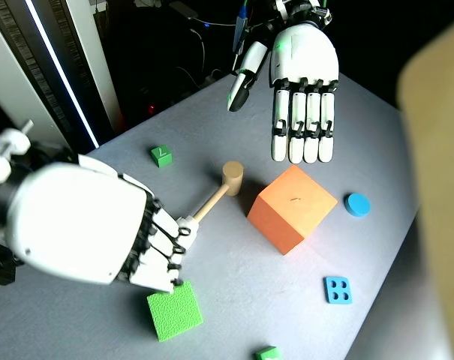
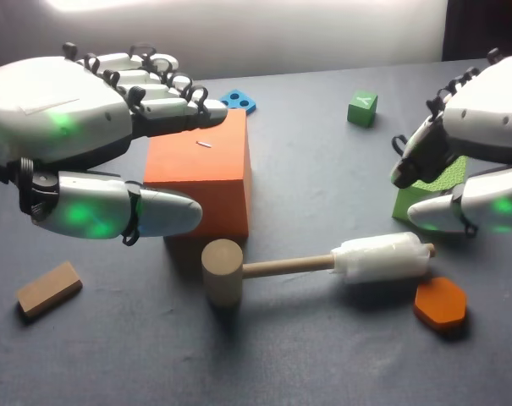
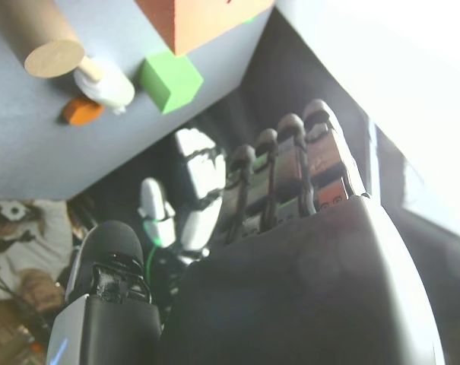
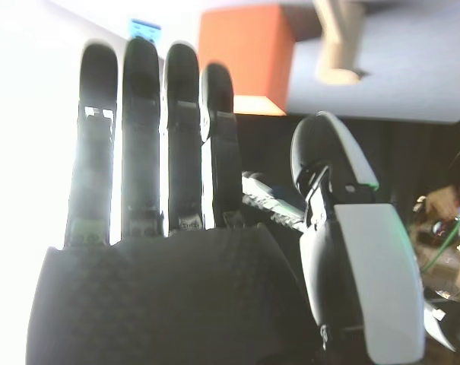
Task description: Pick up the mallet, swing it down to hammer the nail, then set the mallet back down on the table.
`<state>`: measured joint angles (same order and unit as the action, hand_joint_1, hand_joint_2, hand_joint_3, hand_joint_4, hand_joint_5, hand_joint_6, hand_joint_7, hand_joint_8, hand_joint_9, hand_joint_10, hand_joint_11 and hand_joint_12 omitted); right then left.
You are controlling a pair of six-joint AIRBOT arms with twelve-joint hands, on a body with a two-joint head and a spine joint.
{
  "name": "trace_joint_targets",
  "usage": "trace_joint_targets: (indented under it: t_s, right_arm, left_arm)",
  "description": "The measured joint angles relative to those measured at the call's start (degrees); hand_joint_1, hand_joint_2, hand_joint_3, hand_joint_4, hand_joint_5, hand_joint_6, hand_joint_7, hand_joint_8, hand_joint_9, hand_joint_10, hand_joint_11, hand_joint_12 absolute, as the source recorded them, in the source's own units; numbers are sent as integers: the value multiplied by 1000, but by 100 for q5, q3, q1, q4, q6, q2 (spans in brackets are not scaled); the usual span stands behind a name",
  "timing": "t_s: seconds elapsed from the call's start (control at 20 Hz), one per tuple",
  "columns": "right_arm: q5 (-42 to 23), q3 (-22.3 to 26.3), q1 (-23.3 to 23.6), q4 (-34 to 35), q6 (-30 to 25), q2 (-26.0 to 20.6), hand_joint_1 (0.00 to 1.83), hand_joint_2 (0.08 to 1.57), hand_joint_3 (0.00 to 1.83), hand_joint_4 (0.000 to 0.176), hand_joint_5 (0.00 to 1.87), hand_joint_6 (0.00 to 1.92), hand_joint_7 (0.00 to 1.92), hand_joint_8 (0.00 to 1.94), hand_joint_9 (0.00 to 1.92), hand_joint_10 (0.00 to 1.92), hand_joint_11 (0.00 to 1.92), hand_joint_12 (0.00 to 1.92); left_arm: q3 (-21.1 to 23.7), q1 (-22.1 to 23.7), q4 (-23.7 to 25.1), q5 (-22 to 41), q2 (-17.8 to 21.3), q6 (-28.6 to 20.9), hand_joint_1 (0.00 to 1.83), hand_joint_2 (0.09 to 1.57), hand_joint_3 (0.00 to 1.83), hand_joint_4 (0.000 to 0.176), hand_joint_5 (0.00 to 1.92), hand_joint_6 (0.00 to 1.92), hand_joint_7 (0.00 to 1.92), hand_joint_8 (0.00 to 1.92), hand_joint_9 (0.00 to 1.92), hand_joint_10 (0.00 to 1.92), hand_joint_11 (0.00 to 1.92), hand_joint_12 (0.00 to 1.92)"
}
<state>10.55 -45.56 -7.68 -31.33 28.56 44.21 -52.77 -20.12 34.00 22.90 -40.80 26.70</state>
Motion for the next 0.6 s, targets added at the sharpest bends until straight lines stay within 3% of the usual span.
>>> trace_joint_targets:
  t_s: [0.05,0.1,0.15,0.2,0.25,0.3,0.35,0.4,0.45,0.5,0.55,0.6]
  right_arm:
    - [57,33,7,0,22,-92,461,1234,0,0,881,252,885,611,830,735,507,1236]
    - [111,50,7,2,76,-144,451,1248,0,0,695,837,723,1130,697,1193,491,1403]
    - [201,81,4,13,166,-234,425,1263,1,0,554,1287,606,1479,595,1534,467,1582]
    - [227,92,-11,13,184,-326,388,1280,4,0,465,1521,523,1693,529,1741,446,1715]
    - [190,92,-46,7,234,-409,441,1270,0,0,439,1727,495,1891,560,1885,567,1880]
    - [85,87,-90,-4,363,-450,479,1249,0,0,457,1861,516,1931,604,1914,666,1913]
    - [-70,87,-122,-20,457,-461,473,1240,0,0,526,1909,533,1939,632,1920,793,1919]
    - [-208,94,-149,-17,461,-442,409,1255,2,0,700,1919,722,1941,797,1921,1000,1921]
    - [-369,114,-149,-17,459,-428,372,1261,1,0,873,1921,927,1941,1009,1921,1202,1921]
    - [-487,118,-146,-17,459,-411,290,1246,0,0,1193,1921,1252,1941,1350,1921,1513,1921]
    - [-575,122,-146,-22,461,-398,275,1225,0,0,1399,1921,1476,1941,1550,1921,1678,1921]
    - [-601,131,-146,-22,459,-398,279,1221,0,0,1491,1921,1555,1941,1625,1921,1747,1921]
  left_arm:
    - [0,61,74,-63,0,2,1,1307,0,0,360,559,326,583,117,1200,10,1332]
    - [9,61,87,-81,7,0,45,1301,0,0,88,1525,99,1621,56,1777,1,1803]
    - [11,61,101,-142,9,0,106,1295,0,0,43,1842,51,1861,62,1892,0,1897]
    - [11,61,103,-168,7,0,136,1294,0,0,131,1905,99,1909,113,1915,121,1916]
    - [11,61,96,-160,7,0,85,1301,2,0,136,1918,76,1919,115,1920,163,1920]
    - [20,61,92,-153,9,0,57,1308,3,0,144,1895,57,1921,111,1921,182,1921]
    - [52,61,87,-192,13,0,61,1322,3,0,309,1848,251,1921,264,1921,330,1921]
    - [66,63,87,-195,13,0,76,1327,0,0,764,1906,772,1921,632,1921,575,1921]
    - [83,114,92,-188,13,0,103,1313,0,0,1057,1822,1089,1921,947,1921,835,1921]
    - [83,133,85,-177,13,0,207,1266,0,0,1251,1848,1332,1921,1259,1921,1125,1921]
    - [94,140,63,-170,13,0,175,1238,0,0,1262,1906,1383,1921,1388,1921,1301,1921]
    - [120,146,66,-197,13,2,211,1216,0,11,1306,1918,1425,1921,1464,1921,1448,1921]
